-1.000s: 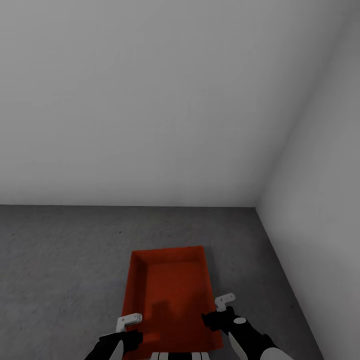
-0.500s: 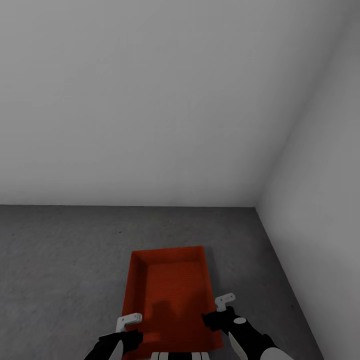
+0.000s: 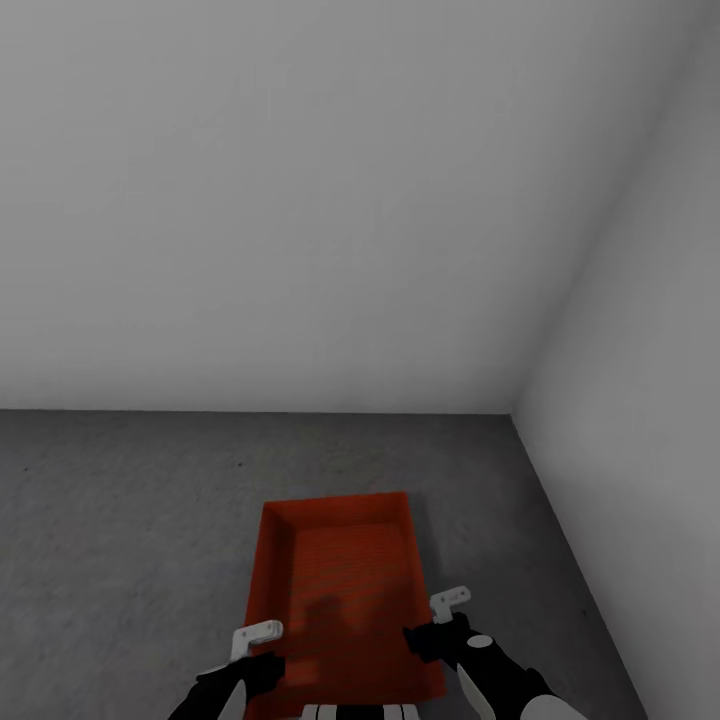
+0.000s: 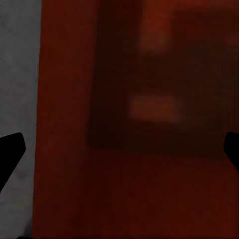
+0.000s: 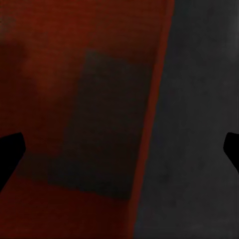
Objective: Move the two storage containers from the living room to the garage. In the garage, place one container on the floor and stack the other container on top of it (either order is fine).
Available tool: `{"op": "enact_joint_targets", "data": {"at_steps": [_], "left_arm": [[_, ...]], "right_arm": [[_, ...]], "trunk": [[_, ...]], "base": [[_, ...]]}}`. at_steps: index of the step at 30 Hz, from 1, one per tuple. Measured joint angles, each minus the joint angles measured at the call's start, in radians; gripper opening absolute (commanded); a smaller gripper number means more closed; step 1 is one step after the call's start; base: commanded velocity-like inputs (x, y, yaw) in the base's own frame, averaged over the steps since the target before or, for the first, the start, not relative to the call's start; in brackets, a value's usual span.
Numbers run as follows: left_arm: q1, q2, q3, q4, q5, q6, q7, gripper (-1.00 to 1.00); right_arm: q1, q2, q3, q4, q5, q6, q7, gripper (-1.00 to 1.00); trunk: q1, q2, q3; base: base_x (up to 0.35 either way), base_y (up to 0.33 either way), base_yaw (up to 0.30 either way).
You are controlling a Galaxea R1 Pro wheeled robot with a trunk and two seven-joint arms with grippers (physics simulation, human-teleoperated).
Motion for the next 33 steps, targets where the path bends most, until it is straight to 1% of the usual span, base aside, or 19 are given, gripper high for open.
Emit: {"op": "enact_joint_targets", "data": {"at_steps": [2, 33], "left_arm": [[0.000, 0.000, 0.000, 0.000, 0.001, 0.000, 0.000, 1.00], [0.000, -0.003, -0.002, 0.000, -0.001, 0.000, 0.001, 1.00]], "right_arm": [[0.000, 0.000, 0.000, 0.000, 0.000, 0.000, 0.000, 1.00], [0.000, 0.000, 0.000, 0.000, 0.000, 0.000, -0.001, 1.00]], "trunk": [[-0.004, 0.007, 0.003], [-0.123, 0.224, 0.100]], "base": [[0.000, 0.000, 0.000], [0.000, 0.000, 0.000]]}}
